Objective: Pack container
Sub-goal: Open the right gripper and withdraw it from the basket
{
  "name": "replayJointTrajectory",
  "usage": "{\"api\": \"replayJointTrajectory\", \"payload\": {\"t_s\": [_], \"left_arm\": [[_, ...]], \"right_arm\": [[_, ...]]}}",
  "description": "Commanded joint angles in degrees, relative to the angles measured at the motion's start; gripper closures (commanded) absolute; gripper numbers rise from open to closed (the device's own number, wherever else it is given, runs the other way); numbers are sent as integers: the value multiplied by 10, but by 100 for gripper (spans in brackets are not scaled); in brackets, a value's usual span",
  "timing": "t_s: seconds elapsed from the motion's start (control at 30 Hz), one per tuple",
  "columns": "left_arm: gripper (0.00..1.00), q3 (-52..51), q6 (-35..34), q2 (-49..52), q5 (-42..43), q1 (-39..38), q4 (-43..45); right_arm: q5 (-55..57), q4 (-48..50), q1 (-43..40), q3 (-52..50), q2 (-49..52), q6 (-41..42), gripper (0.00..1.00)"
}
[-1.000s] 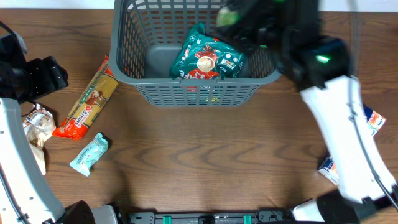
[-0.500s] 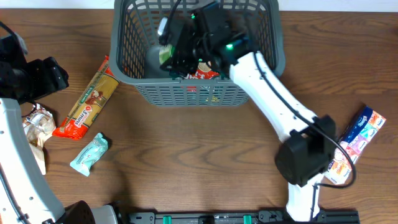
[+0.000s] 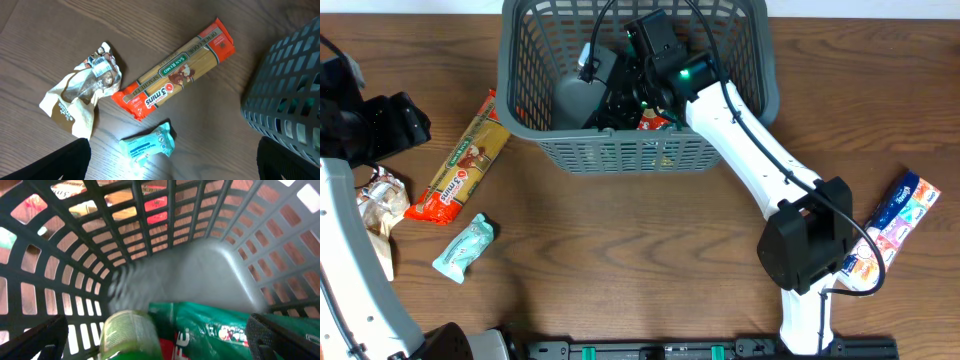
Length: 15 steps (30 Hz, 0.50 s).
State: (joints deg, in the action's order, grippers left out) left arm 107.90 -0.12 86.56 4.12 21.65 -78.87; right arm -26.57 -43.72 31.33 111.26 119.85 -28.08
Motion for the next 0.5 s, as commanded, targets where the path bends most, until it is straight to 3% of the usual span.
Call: {"api": "replayJointTrajectory", "payload": {"t_s": [0.0,0.27,0.37,0.47], "left_arm": [[8,-1,5,-1,-2,2,-1],[8,-1,5,-1,-2,2,5],[8,-1,5,-1,-2,2,7],[8,-1,5,-1,-2,1,8]], "right_arm": [[-9,-33,-8,51,-7,6,2],[187,-242,-105,336,-8,222,1],[310,-356,-184,442,-8,387,1],[352,-446,-259,487,-8,489,1]]}}
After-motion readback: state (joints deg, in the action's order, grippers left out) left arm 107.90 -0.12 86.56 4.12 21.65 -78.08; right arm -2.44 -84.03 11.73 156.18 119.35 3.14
